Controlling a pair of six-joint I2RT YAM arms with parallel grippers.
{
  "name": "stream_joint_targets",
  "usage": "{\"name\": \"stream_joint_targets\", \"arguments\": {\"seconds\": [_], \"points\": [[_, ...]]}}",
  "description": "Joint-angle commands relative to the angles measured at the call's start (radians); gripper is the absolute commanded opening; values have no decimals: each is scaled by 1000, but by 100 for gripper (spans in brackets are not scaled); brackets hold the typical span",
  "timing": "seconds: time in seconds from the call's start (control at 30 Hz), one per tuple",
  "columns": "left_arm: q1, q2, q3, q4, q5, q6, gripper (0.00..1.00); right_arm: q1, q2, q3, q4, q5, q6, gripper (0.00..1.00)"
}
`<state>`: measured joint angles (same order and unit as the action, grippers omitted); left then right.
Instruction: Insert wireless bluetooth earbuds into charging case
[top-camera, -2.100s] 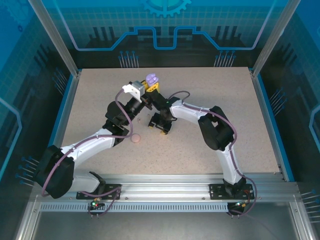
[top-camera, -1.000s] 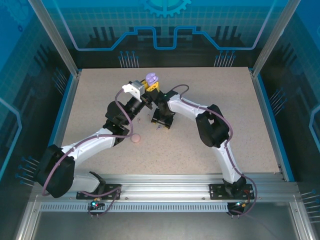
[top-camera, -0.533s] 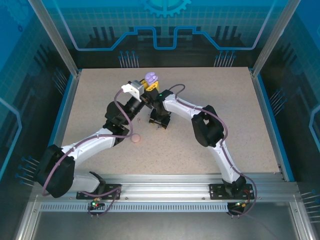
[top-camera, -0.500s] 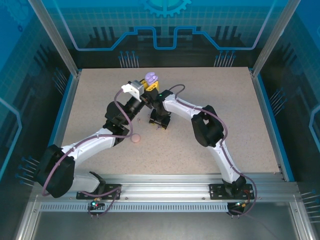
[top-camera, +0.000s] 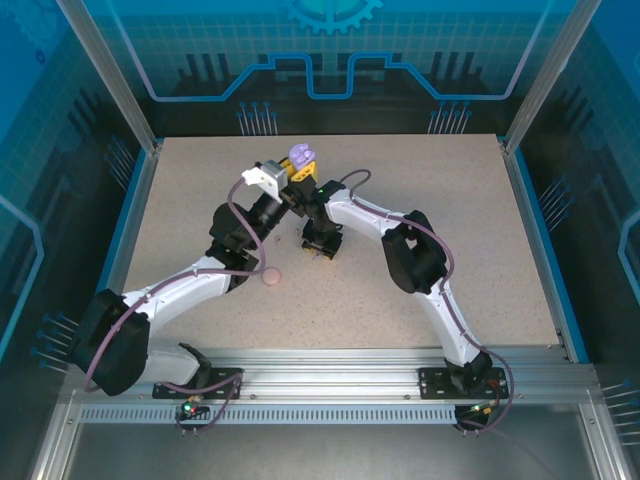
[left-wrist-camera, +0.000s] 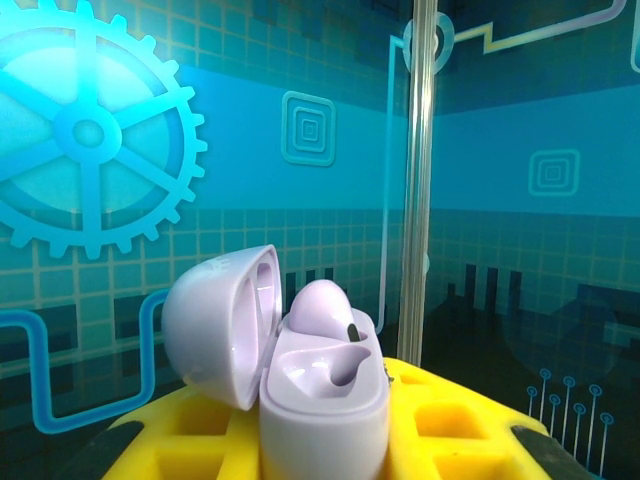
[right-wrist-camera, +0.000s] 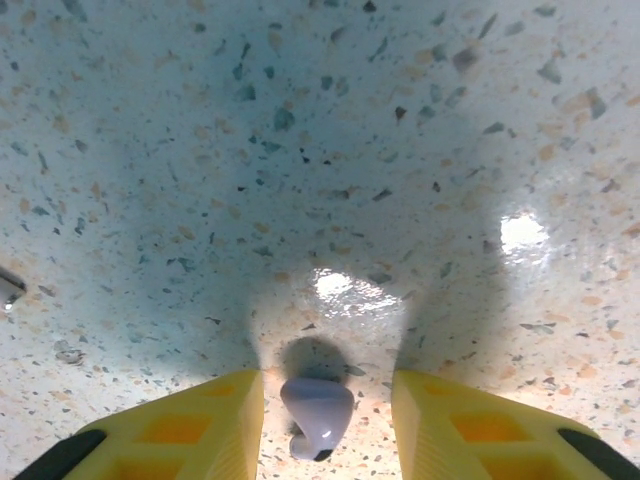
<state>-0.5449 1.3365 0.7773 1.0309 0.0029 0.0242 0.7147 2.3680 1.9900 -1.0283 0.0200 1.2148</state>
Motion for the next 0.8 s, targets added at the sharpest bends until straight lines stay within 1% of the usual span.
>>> {"name": "stream_joint_targets", "arguments": {"seconds": [0.0, 0.07, 0.27, 0.37, 0.43, 0.63, 0.7, 0.77], "points": [[8, 10, 13, 54, -18, -15, 0, 15, 27, 9, -30, 15, 12, 37], [9, 12, 14, 55, -18, -17, 0, 17, 29, 12, -29, 12, 12, 33], [9, 15, 17, 55, -17, -19, 0, 21, 35, 21, -29, 5, 11, 29], [9, 15, 16, 55, -18, -19, 0, 23, 32, 21, -27, 5, 8, 24], [8, 15, 18, 50, -18, -18, 0, 24, 26, 16, -24, 6, 8, 22], [8, 14, 19, 42, -16, -24, 0, 17, -29, -43, 20, 22, 7, 16], [8, 13, 21, 37, -17, -24, 0, 13, -36, -61, 34, 33, -5, 15], [8, 12, 23, 35, -16, -24, 0, 9, -78, -72, 38, 46, -31, 14]]}}
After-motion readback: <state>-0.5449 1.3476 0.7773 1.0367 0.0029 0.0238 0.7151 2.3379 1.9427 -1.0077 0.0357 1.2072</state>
